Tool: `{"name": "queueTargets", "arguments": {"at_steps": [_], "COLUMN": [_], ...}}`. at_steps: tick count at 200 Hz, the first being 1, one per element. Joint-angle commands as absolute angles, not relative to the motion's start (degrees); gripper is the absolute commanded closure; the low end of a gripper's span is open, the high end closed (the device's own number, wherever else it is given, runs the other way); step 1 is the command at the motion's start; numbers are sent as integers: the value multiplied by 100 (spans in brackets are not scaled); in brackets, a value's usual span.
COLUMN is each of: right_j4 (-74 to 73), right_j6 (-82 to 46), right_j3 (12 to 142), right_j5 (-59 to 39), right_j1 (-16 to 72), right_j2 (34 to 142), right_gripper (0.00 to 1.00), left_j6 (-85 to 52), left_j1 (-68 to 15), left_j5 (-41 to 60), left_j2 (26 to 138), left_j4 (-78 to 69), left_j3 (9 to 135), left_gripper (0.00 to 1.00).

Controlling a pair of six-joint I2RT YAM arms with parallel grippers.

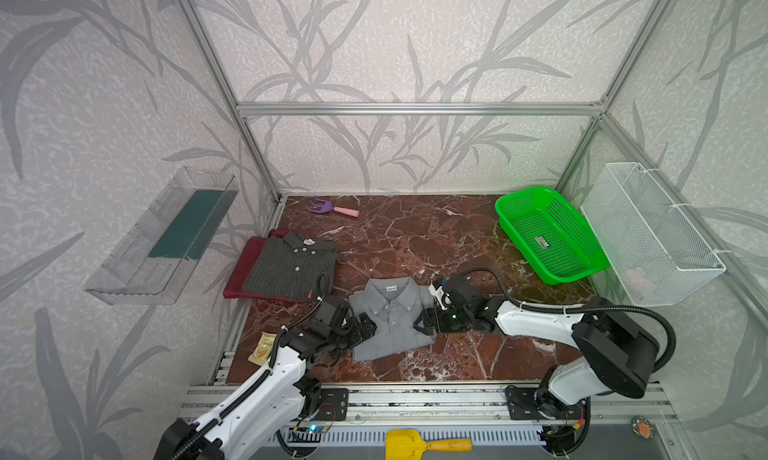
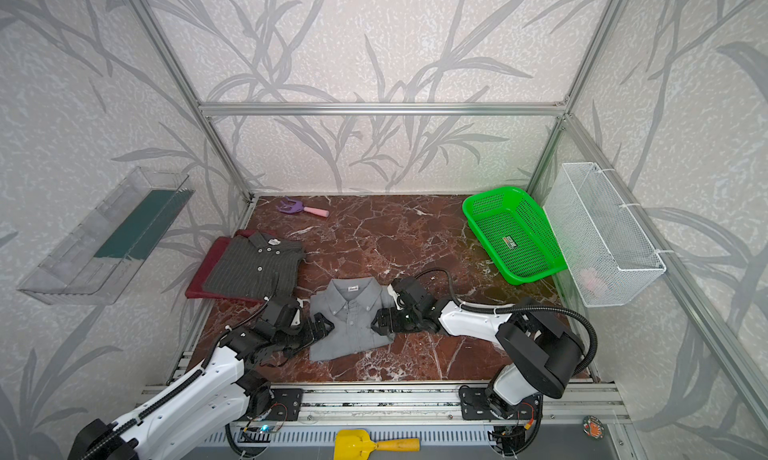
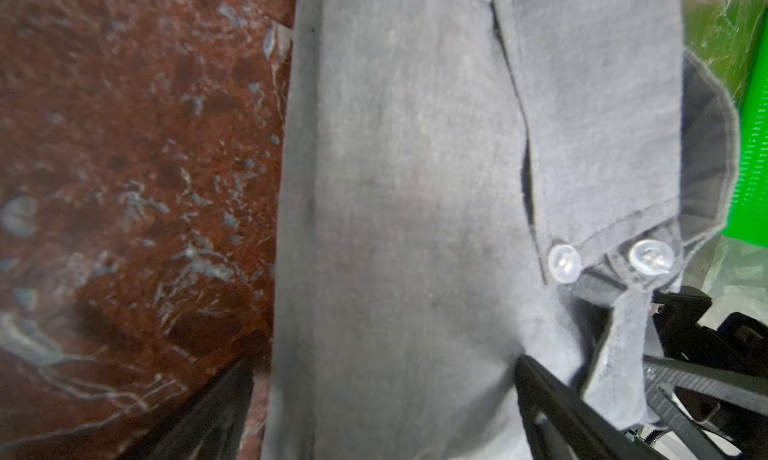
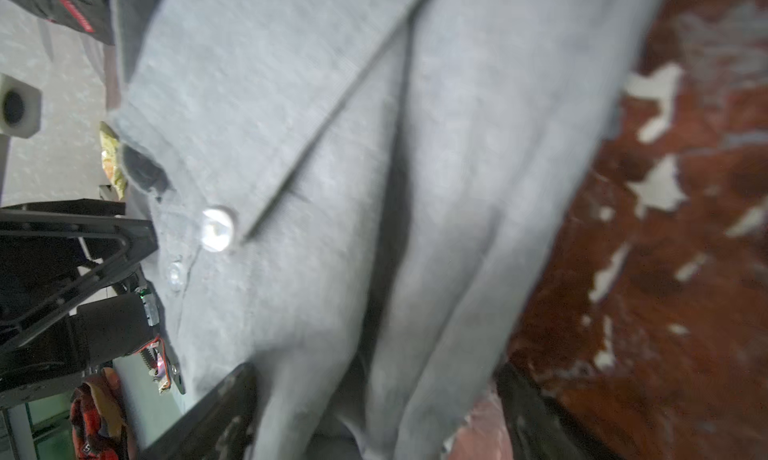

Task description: Fold and stack the long sleeve shirts

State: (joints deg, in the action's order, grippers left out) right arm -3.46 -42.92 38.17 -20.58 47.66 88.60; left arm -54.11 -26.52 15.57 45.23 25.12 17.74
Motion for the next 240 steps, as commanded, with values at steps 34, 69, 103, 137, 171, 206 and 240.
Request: {"name": "queueTargets", "arguments": {"at_steps": [34,69,103,137,171,206,240], "right_j4": [-448,-883,-1309,-1400,-1144,-855,-733], "right_j6": [-4551,-4682,-4737,-4664,-4471,-4299,-4333], "right_j3": [4064,4053,4130,4318,4990,6326,7830], "right_j5": [-1620,-1687,-1879,-1916,-1841,-2022,-2070], "right_j1": [4999,5214,5380,5501,5538,5588,5623], "right_j2": [9567,9946,10127,9858,9642,10020,10854], "right_gripper": [20,40,65,94,100,100,100], "left_j6": [-5616,-5616,-5654,-5576,-4985,-4258,-3589], "left_j1": [-2701,-2713,-2713,-2700,-2567,-1938,-805], "left_j5": [1776,1823,1873,1690,1272,858,418], "left_j2": [5198,5353,5372,5151,5337,5921,6624], "left_j4": [1790,1539,1324,1583,2584,3653,4198], "left_j3": [1235,1115,1099,1596,2923,4528,5689], "left_gripper": [6,18,39,68,92,100,100]}}
